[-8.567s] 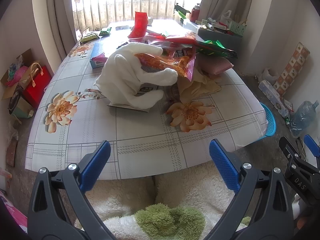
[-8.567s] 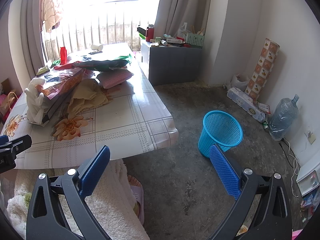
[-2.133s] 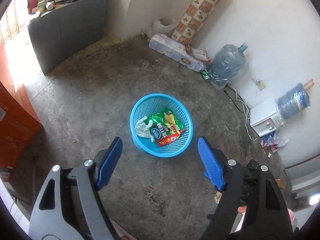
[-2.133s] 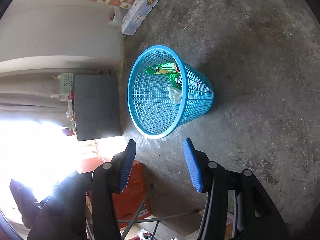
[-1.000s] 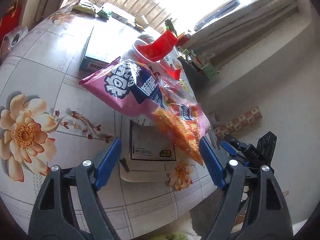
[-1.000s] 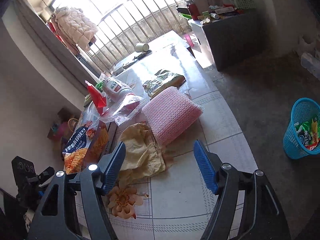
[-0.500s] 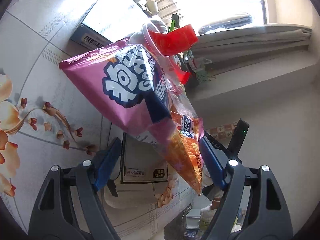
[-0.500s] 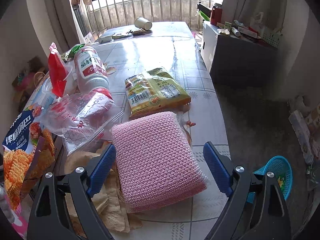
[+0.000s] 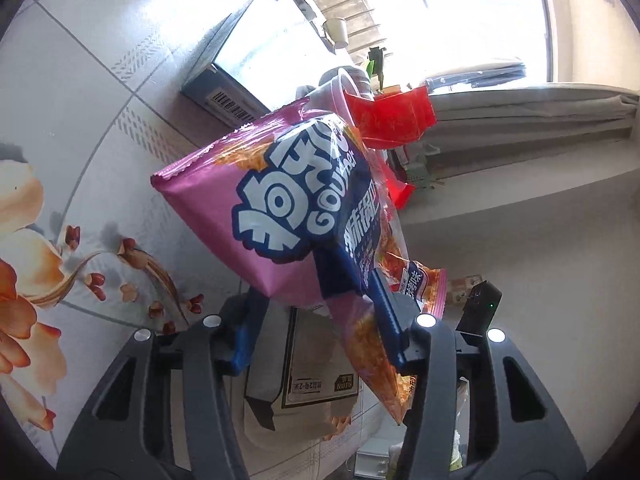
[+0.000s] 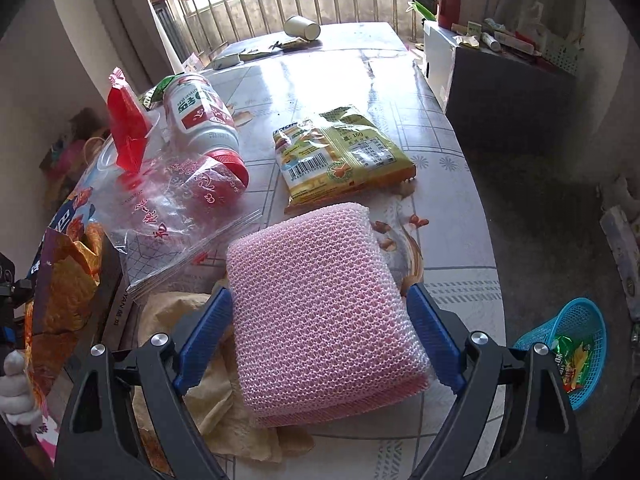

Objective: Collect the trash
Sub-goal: 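Grasp the pink snack bag with the left tool while the right tool grasps the pink knitted pad, then carry pink bag and pink pad to the blue wastebasket and release both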

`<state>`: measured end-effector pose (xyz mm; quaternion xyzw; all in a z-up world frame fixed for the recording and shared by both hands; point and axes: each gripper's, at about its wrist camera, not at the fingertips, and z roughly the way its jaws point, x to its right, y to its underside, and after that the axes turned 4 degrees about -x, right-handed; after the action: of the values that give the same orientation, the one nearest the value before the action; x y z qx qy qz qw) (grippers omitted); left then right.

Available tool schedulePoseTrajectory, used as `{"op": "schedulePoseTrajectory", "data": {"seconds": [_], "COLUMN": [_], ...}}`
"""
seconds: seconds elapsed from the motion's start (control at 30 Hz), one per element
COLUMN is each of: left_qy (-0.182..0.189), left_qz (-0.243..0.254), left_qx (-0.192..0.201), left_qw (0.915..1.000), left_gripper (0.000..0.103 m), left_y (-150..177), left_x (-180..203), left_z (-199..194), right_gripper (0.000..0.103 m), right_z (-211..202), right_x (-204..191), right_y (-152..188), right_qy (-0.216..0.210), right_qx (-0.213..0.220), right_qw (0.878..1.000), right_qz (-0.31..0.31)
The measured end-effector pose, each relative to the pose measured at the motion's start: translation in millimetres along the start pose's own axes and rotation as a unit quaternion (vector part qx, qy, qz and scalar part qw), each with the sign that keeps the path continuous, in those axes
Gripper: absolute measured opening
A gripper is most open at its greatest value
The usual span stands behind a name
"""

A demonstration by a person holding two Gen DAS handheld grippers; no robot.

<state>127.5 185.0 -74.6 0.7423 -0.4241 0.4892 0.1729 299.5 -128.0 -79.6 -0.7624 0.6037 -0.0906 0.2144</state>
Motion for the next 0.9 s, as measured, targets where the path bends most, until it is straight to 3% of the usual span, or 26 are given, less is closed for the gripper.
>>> {"op": "schedulePoseTrajectory", "data": {"seconds": [0.27, 0.6, 0.9], "left_qy": [-0.007, -0.027, -0.022], "left_qz": [0.006, 0.029, 0.081], "left_qx": [0.009, 0.010, 0.045], "left_qw": [0.9999, 0.9992, 0.9955], "left_gripper": [0.030, 0.026, 0.025], "left_y": [1.9, 14.3, 25.2], "left_x": [6.8, 6.6, 19.6], "left_z": [-1.4, -22.4, -56.1], "right_gripper": [0.083, 0.079, 0.079], "right_z": [-2.8, -24.9, -61.1], "right_x": [-11.2, -13.7, 3.1], "right_y": [7.3, 19.4, 31.6], "right_qy": [0.027, 0.040, 0.030], "right_qx": [0.002, 0.019, 0.061], "right_qw": [0.999, 0.999, 0.998], "right_qz": [-0.021, -0.026, 0.013]}}
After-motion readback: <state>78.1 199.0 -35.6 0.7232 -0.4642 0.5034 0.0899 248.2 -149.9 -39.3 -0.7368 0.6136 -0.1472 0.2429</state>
